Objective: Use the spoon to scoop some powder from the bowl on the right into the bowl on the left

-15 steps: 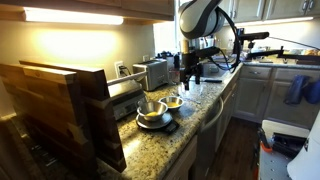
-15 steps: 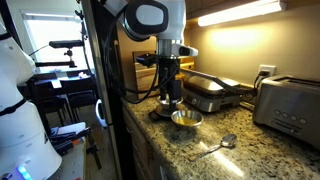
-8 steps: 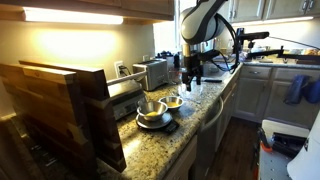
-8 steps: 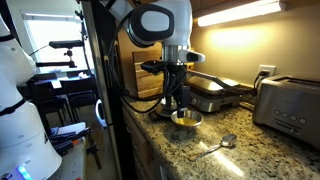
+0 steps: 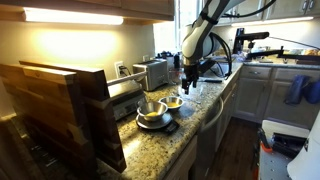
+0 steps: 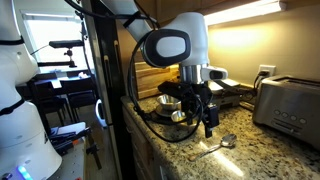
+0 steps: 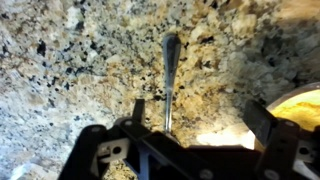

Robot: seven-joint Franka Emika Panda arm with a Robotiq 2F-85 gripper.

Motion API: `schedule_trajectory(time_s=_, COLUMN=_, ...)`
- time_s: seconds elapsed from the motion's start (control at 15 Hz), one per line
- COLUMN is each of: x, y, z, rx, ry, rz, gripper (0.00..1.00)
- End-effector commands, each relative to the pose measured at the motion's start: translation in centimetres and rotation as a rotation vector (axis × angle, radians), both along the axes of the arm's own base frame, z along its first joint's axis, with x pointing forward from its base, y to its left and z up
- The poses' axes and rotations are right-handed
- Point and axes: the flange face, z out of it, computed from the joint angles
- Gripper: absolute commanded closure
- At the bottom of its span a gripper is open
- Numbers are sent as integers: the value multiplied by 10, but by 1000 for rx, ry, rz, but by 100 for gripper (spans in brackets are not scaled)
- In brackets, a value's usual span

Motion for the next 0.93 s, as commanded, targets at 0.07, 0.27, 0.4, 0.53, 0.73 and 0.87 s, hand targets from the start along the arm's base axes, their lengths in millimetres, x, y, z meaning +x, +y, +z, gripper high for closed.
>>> schedule_trajectory(time_s=0.07, x=23, y=-20, z=-18, rx=-32, ry=-26, rz=-15, gripper=0)
schedule_trajectory(time_s=0.27, x=24, y=-15, z=-22, rx=-22, ry=-4, rz=-5, gripper=0)
schedule_trajectory(time_s=0.4, x=26, y=-16, z=-22, rx=-24, ry=-7, rz=-5, gripper=0)
schedule_trajectory(time_s=0.53, x=30, y=-14, z=-28, rx=-18, ry=-12, rz=32, gripper=0)
schedule_trajectory(time_s=0.73, x=43, y=-18, z=-37, rx=-10, ry=-4, rz=44, gripper=0)
schedule_trajectory(time_s=0.87, x=51, y=-23, z=-42, rx=-10, ry=3, rz=47, gripper=0)
